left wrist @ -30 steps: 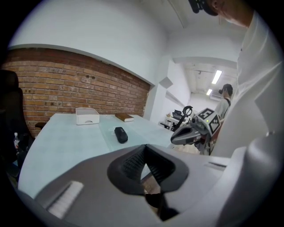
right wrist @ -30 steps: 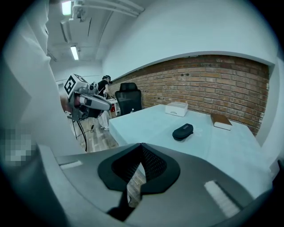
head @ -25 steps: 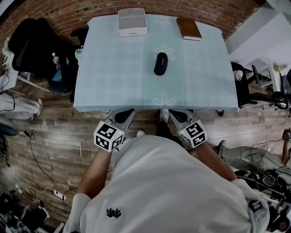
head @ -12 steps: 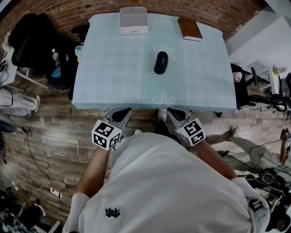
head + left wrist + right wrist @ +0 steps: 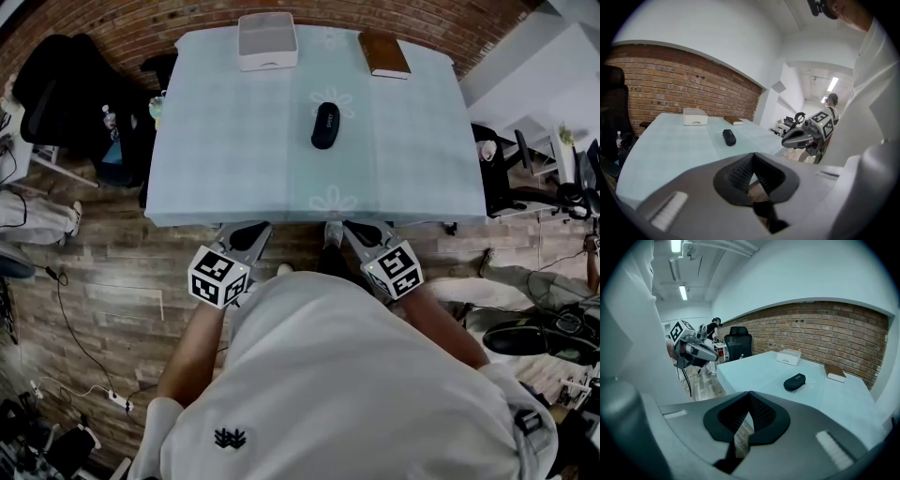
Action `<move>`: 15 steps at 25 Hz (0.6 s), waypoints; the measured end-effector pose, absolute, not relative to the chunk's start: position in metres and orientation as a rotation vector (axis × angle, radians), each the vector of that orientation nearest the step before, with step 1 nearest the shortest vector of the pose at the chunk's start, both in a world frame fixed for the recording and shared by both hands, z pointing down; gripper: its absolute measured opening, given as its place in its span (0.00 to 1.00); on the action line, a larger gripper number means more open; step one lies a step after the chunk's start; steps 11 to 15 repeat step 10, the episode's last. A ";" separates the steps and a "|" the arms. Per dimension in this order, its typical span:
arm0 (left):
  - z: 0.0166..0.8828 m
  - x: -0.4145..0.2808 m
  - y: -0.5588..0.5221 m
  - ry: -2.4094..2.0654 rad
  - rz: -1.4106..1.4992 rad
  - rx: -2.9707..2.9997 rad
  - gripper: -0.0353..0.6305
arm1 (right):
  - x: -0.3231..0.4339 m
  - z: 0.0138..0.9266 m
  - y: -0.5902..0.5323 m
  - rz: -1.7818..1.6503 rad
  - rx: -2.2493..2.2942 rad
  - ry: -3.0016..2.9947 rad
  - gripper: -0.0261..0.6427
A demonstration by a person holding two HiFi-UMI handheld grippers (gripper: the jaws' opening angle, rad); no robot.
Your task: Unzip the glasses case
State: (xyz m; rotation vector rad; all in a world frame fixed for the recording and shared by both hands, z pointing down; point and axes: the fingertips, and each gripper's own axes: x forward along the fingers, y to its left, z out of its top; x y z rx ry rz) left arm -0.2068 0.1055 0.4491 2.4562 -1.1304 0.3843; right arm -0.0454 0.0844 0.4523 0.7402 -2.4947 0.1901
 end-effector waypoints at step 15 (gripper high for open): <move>0.444 -0.187 0.098 -1.096 0.387 2.488 0.13 | -0.031 0.454 0.081 0.214 0.757 -2.500 0.04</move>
